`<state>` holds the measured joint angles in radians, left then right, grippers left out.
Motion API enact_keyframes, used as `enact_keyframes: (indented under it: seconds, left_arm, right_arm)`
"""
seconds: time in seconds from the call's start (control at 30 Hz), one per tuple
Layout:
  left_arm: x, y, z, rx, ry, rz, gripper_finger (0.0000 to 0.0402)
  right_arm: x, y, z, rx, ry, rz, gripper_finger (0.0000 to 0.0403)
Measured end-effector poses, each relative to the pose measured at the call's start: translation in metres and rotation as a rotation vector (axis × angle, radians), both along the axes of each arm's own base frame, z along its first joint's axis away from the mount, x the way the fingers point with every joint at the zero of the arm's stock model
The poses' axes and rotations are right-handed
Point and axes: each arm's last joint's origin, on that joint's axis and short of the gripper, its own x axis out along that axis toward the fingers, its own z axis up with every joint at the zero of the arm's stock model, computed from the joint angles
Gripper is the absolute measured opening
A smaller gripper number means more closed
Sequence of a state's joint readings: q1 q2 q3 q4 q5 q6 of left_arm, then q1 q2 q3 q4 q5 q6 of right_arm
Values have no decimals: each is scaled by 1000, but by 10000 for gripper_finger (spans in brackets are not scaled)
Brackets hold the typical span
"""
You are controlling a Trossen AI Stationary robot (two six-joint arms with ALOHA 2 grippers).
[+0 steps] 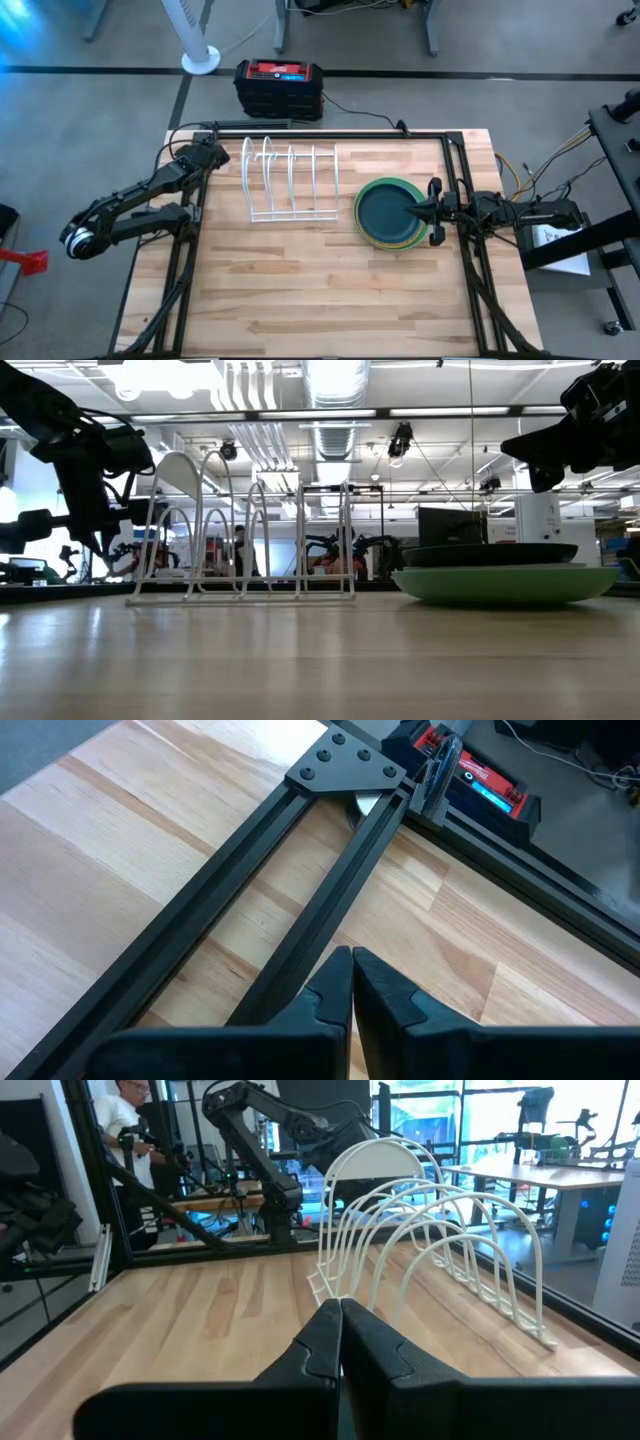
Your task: Sort dishes
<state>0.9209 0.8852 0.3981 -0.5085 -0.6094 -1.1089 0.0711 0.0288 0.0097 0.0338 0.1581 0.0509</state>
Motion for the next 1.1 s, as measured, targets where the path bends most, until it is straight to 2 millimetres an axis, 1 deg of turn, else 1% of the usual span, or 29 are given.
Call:
enact_keyframes:
  seconds: [0.23,0.6,0.7,0.8,0.87,0.97,1.03,1.1]
  left_arm:
    - [0,0,0,5,-4,0,0]
    - [4,5,5,71,-57,-1,0]
    - [6,5,5,37,-100,-62,0]
    - [9,6,7,25,-98,-129,0]
    - [8,6,11,24,-58,-126,0]
    - [3,4,20,17,60,-53,0]
    - [0,3,32,12,123,-19,0]
    - [0,1,45,6,161,-24,0]
  right_arm:
    - [0,0,0,0,0,1,0]
    - [0,0,0,0,0,0,0]
    - [0,0,0,0,0,0,0]
    - [0,0,0,0,0,0,0]
    - [0,0,0,-4,0,0,0]
    - [0,0,0,0,0,0,0]
    - [0,0,0,-3,0,0,0]
    - [0,0,0,-21,2,-1,0]
